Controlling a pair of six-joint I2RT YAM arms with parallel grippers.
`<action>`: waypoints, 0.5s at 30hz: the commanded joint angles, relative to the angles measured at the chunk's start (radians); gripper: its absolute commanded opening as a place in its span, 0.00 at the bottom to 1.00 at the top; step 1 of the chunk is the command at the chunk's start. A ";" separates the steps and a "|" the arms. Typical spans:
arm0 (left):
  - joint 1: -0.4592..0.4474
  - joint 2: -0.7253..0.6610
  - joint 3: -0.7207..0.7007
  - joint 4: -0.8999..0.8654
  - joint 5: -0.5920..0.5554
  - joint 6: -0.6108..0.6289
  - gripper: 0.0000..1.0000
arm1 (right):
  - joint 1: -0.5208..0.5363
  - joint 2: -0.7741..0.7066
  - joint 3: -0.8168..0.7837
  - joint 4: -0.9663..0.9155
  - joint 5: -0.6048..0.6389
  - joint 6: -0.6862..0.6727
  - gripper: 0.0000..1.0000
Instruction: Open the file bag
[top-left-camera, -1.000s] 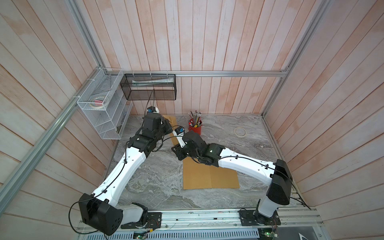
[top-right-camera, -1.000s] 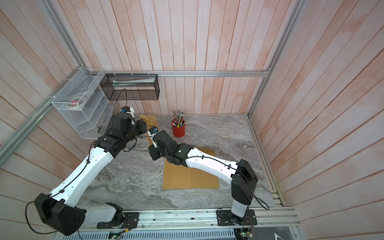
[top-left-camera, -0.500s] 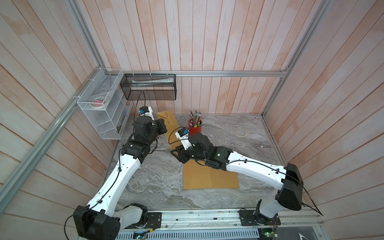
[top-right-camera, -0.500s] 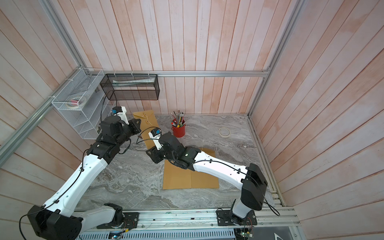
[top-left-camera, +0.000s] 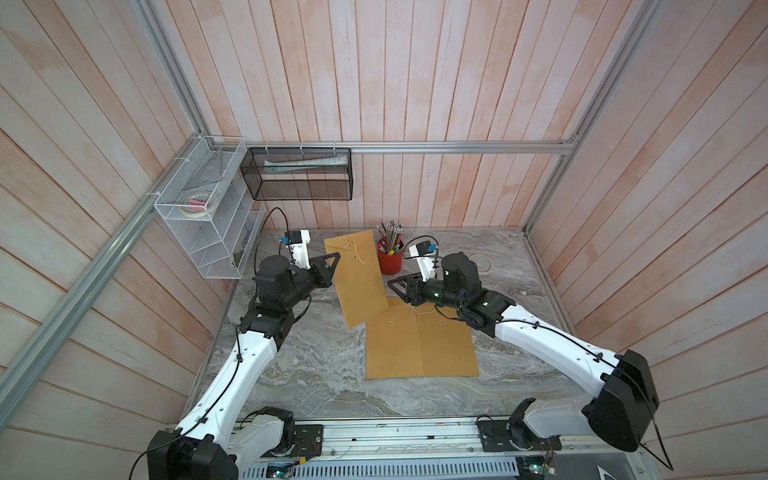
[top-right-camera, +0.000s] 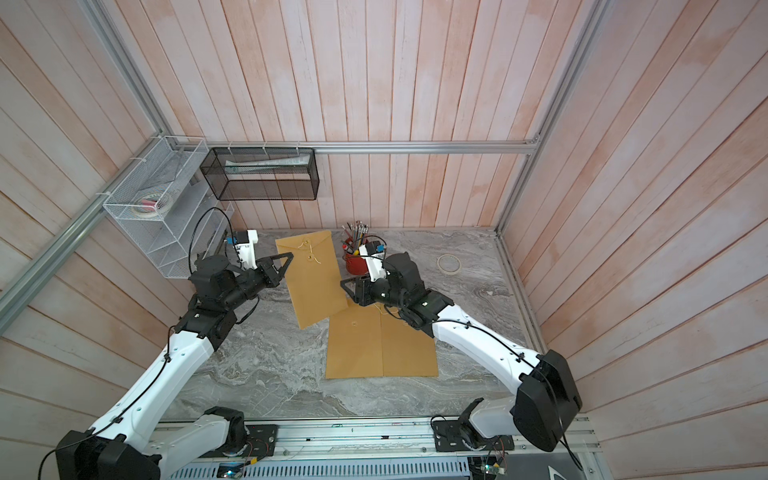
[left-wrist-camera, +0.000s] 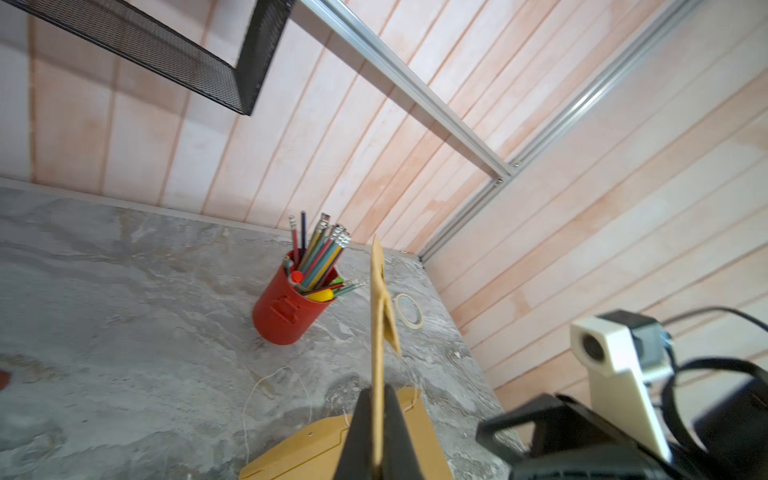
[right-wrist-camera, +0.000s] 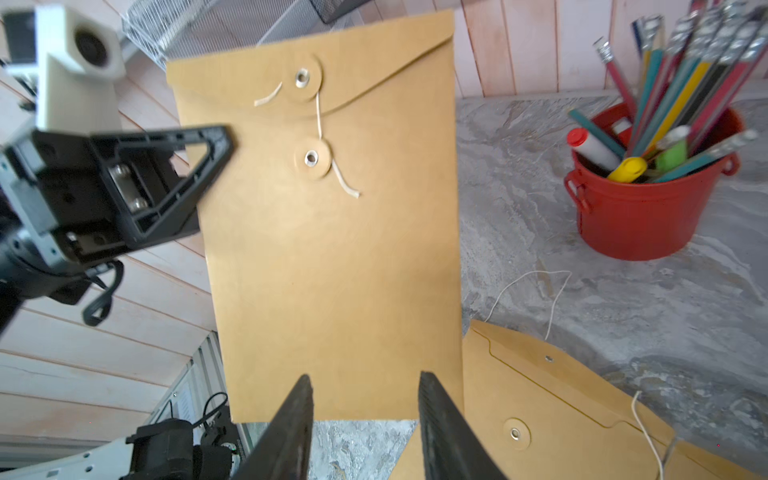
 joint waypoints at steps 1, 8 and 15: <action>0.013 -0.016 -0.037 0.160 0.202 -0.044 0.00 | -0.073 -0.038 -0.031 0.068 -0.145 0.019 0.44; 0.013 0.041 -0.100 0.354 0.369 -0.173 0.00 | -0.194 -0.047 -0.058 0.129 -0.295 0.039 0.45; 0.013 0.096 -0.156 0.593 0.447 -0.327 0.00 | -0.227 -0.021 -0.056 0.168 -0.373 0.049 0.46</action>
